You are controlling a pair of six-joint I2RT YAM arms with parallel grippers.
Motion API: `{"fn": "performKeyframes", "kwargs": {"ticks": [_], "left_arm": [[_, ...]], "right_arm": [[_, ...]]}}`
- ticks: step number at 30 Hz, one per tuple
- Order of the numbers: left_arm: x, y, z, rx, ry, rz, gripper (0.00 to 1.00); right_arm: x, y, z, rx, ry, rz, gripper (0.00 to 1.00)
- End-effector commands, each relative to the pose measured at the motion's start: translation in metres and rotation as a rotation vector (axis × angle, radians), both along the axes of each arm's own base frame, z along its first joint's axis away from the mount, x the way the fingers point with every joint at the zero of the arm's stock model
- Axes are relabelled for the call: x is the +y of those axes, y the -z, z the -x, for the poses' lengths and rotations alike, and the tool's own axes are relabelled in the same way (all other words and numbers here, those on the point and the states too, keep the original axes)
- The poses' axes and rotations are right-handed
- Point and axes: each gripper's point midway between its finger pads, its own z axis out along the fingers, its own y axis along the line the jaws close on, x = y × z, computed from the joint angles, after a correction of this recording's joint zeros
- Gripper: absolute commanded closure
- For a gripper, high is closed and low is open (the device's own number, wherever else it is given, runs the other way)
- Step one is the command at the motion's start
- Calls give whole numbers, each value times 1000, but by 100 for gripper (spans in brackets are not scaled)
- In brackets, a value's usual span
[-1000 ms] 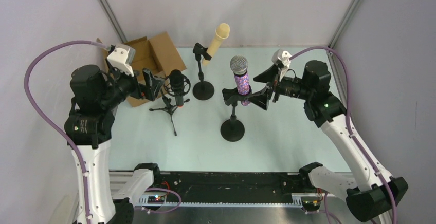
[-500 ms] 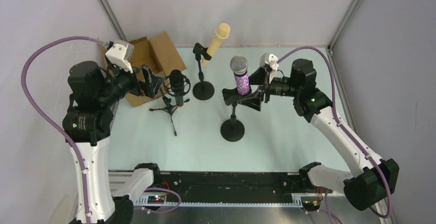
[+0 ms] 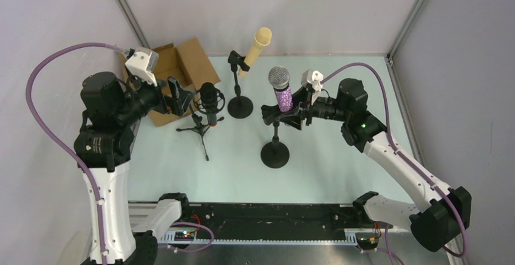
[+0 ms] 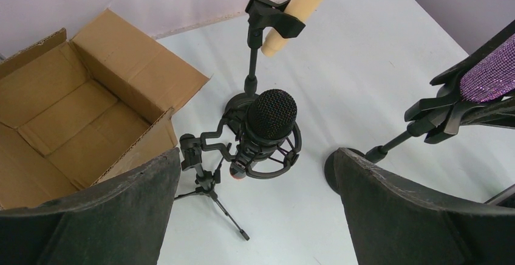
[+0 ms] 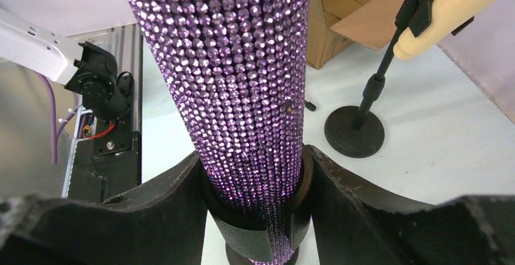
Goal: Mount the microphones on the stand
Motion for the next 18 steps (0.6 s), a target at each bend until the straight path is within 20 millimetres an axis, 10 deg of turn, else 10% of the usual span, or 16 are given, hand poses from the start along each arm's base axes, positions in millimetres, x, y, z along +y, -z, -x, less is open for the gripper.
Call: {"fn": "performKeyframes", "kwargs": {"ticks": [1,18], "left_arm": [[-3,-11,4,-24,14,25,0],[-6,-9,2,-23,30,27,0]], "right_arm": [[-6,-23,-5,-86,80,-55,72],[-82,-101,-116,-343,757,-273,83]]}}
